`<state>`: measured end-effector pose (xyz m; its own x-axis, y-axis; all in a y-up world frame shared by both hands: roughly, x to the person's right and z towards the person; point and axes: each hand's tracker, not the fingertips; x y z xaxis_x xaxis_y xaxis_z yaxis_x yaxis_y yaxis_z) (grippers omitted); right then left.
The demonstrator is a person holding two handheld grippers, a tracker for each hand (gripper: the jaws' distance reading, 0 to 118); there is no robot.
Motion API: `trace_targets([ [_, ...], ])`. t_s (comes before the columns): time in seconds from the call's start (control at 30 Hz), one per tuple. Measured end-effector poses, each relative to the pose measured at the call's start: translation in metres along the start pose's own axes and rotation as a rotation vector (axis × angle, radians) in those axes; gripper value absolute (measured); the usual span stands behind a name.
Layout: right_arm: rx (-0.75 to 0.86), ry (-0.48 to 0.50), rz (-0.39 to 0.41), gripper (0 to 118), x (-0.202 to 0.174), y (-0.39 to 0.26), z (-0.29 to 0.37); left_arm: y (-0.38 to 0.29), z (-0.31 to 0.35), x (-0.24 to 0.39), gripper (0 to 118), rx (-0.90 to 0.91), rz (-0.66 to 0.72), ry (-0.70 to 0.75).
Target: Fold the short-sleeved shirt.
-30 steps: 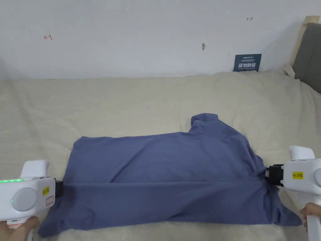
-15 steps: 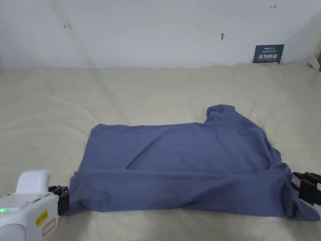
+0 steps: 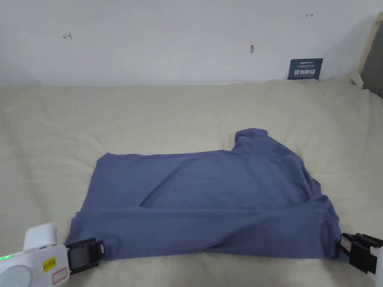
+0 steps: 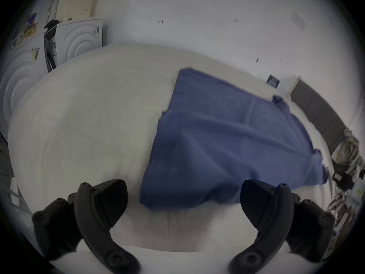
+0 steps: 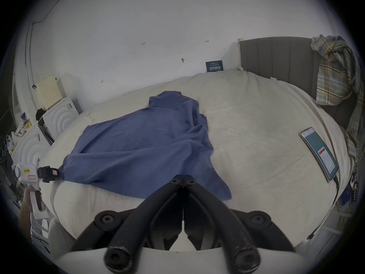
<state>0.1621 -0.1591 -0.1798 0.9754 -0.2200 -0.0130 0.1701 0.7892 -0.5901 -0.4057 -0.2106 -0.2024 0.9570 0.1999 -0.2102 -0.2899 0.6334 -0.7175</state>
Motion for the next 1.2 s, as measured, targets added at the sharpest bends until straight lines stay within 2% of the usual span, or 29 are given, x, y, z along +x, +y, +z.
trace_targets([
  [0.1, -0.013, -0.009, -0.005, 0, 0.007, -0.002, 0.001, -0.007, -0.001, 0.015, 102, 0.011, -0.159, 0.109],
  [0.17, -0.013, -0.027, 0.005, 0, 0.012, -0.005, -0.004, -0.005, 0.000, 0.014, 92, 0.011, -0.129, 0.091],
  [0.2, -0.011, -0.028, 0.008, 7, 0.013, -0.004, -0.006, -0.002, 0.002, 0.010, 84, 0.007, -0.123, 0.091],
  [0.27, -0.037, -0.025, 0.039, 84, 0.012, -0.002, -0.016, 0.004, 0.012, 0.011, 44, 0.015, -0.106, 0.108],
  [0.3, -0.093, -0.041, 0.070, 108, 0.017, -0.006, -0.021, 0.006, 0.015, 0.008, 12, 0.027, -0.110, 0.110],
  [0.33, -0.128, -0.067, 0.083, 110, 0.017, -0.008, -0.030, 0.008, 0.016, 0.006, 6, 0.028, -0.103, 0.065],
  [0.47, -0.111, -0.072, 0.192, 110, 0.019, -0.001, -0.054, 0.010, 0.017, 0.011, 6, 0.012, -0.140, 0.089],
  [0.53, -0.113, -0.074, 0.198, 110, 0.017, 0.003, -0.060, 0.012, 0.024, 0.015, 6, 0.012, -0.125, 0.080],
  [0.57, -0.114, -0.058, 0.206, 110, -0.006, 0.005, -0.050, 0.011, 0.026, 0.015, 6, 0.019, -0.122, 0.076],
  [0.63, -0.151, -0.048, 0.245, 110, -0.010, 0.002, -0.064, 0.013, 0.030, 0.017, 6, 0.020, -0.114, 0.069],
  [0.7, -0.234, -0.128, 0.260, 109, -0.007, -0.003, -0.086, 0.012, 0.032, 0.018, 6, 0.021, -0.115, 0.066],
  [0.77, -0.234, -0.089, 0.217, 98, -0.004, -0.009, -0.089, 0.012, 0.033, 0.020, 6, 0.017, -0.116, 0.063],
  [0.8, -0.205, -0.066, 0.145, 95, -0.003, -0.008, -0.085, 0.012, 0.034, 0.021, 6, 0.015, -0.121, 0.062],
  [0.83, -0.180, -0.081, 0.133, 88, 0.001, -0.007, -0.081, 0.013, 0.035, 0.022, 6, 0.009, -0.125, 0.063],
  [0.87, -0.175, -0.084, 0.136, 70, 0.003, -0.008, -0.078, 0.013, 0.037, 0.023, 6, 0.006, -0.137, 0.062],
  [0.9, -0.164, -0.065, 0.116, 45, 0.007, -0.007, -0.075, 0.013, 0.038, 0.023, 6, 0.011, -0.151, 0.060],
  [0.93, -0.156, -0.034, 0.071, 11, 0.011, -0.007, -0.074, 0.014, 0.040, 0.025, 6, 0.010, -0.149, 0.060],
  [0.97, -0.187, 0.048, -0.008, 10, 0.013, -0.002, -0.070, 0.015, 0.043, 0.027, 6, 0.014, -0.154, 0.069],
  [1.0, -0.215, 0.018, -0.038, 10, 0.012, -0.001, -0.068, 0.014, 0.047, 0.028, 6, 0.026, -0.167, 0.082],
  [1.03, -0.179, -0.016, 0.017, 10, 0.008, -0.001, -0.065, 0.015, 0.050, 0.024, 6, 0.032, -0.160, 0.078],
  [1.1, -0.154, -0.045, 0.068, 10, -0.002, 0.004, -0.054, 0.016, 0.061, 0.019, 6, 0.051, -0.118, 0.034],
  [1.2, -0.143, -0.027, 0.089, 10, -0.012, 0.010, -0.039, 0.014, 0.074, 0.018, 6, 0.071, -0.154, 0.041],
])
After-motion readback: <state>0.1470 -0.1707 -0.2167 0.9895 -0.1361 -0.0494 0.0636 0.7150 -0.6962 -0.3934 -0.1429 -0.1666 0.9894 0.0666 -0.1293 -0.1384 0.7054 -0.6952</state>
